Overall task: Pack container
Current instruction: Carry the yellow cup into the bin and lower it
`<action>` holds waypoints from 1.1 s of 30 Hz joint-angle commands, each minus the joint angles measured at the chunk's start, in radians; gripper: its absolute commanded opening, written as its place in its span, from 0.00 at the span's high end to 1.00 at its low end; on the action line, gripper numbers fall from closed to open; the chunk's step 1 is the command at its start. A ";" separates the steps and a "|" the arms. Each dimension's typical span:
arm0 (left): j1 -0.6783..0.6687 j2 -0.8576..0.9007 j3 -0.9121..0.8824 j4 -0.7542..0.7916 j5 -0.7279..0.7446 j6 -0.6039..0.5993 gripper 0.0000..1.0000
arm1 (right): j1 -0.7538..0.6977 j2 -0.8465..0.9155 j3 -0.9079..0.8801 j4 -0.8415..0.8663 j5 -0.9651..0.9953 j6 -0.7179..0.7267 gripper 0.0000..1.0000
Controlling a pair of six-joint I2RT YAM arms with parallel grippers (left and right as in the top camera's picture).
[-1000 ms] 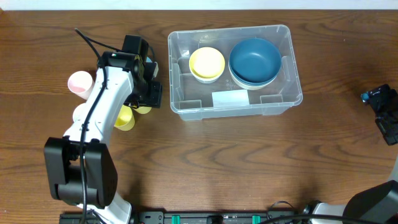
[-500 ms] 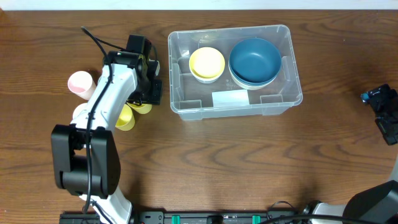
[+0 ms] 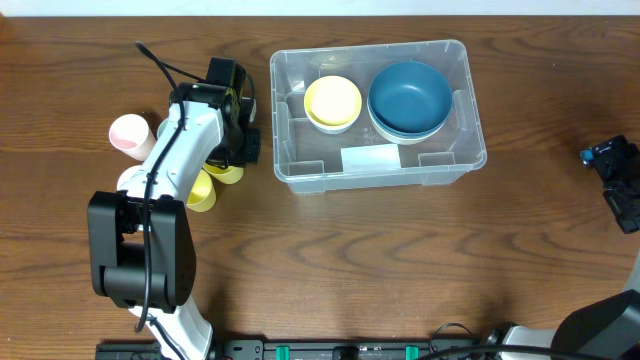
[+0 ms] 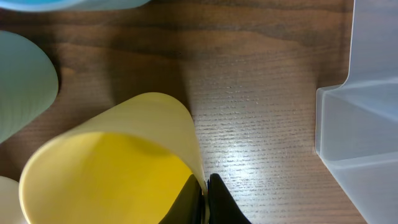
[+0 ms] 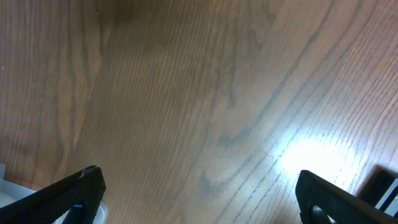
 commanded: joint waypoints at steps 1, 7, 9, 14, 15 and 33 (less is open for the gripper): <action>0.000 0.003 -0.010 -0.002 -0.031 0.004 0.94 | 0.000 -0.003 -0.001 -0.001 0.003 0.010 0.01; 0.000 -0.037 -0.006 -0.029 -0.037 0.002 0.94 | 0.000 -0.003 -0.001 0.000 0.003 0.010 0.01; 0.000 -0.073 -0.006 -0.033 -0.037 0.000 0.94 | 0.000 -0.003 -0.001 -0.001 0.003 0.010 0.01; 0.000 -0.194 -0.002 -0.044 -0.037 -0.025 0.94 | 0.000 -0.003 -0.001 -0.001 0.003 0.010 0.01; 0.000 -0.233 -0.002 -0.052 -0.036 -0.030 0.94 | 0.000 -0.003 -0.001 -0.001 0.003 0.010 0.01; -0.319 -0.587 -0.002 0.276 0.051 0.006 0.94 | 0.000 -0.003 -0.001 -0.001 0.003 0.010 0.01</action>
